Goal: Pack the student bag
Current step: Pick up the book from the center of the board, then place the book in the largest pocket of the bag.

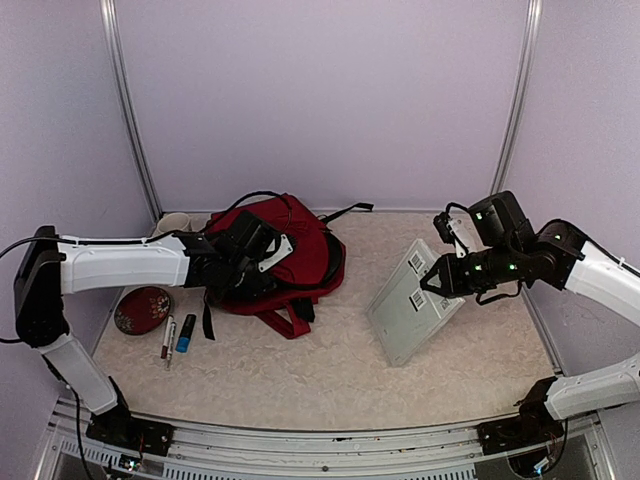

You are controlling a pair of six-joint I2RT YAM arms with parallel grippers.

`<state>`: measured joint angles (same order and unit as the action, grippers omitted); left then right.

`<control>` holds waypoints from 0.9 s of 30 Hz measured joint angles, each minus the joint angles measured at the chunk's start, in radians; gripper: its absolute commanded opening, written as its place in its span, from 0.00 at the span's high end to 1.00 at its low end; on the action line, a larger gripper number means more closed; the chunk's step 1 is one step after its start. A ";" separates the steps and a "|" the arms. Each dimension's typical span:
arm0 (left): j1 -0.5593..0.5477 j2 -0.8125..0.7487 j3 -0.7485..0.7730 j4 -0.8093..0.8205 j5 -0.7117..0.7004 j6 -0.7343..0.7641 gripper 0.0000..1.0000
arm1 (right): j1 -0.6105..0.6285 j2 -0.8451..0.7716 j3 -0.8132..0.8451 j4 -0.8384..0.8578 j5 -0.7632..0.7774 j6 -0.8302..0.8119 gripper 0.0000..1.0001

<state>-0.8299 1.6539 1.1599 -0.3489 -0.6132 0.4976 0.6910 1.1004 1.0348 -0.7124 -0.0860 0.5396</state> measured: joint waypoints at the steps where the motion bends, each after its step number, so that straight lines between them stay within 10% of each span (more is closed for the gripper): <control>1: 0.001 -0.016 -0.007 0.000 0.002 0.000 0.13 | 0.000 0.000 0.000 0.000 0.000 0.000 1.00; 3: 0.005 -0.035 -0.011 0.001 0.001 -0.003 0.23 | 0.000 0.000 0.000 0.000 0.000 0.000 1.00; 8: 0.018 -0.011 -0.011 0.010 0.004 -0.016 1.00 | 0.000 -0.001 -0.002 0.002 0.000 0.000 1.00; 16: 0.020 0.011 0.035 0.007 0.118 -0.092 1.00 | -0.014 -0.065 -0.107 0.103 -0.063 0.049 1.00; 27: -0.041 -0.085 0.121 0.047 0.217 -0.196 1.00 | -0.034 0.038 -0.325 0.724 -0.248 0.346 1.00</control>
<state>-0.8711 1.5684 1.2808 -0.3016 -0.3958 0.3016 0.6575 1.1385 0.7097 0.0120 -0.3340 0.8856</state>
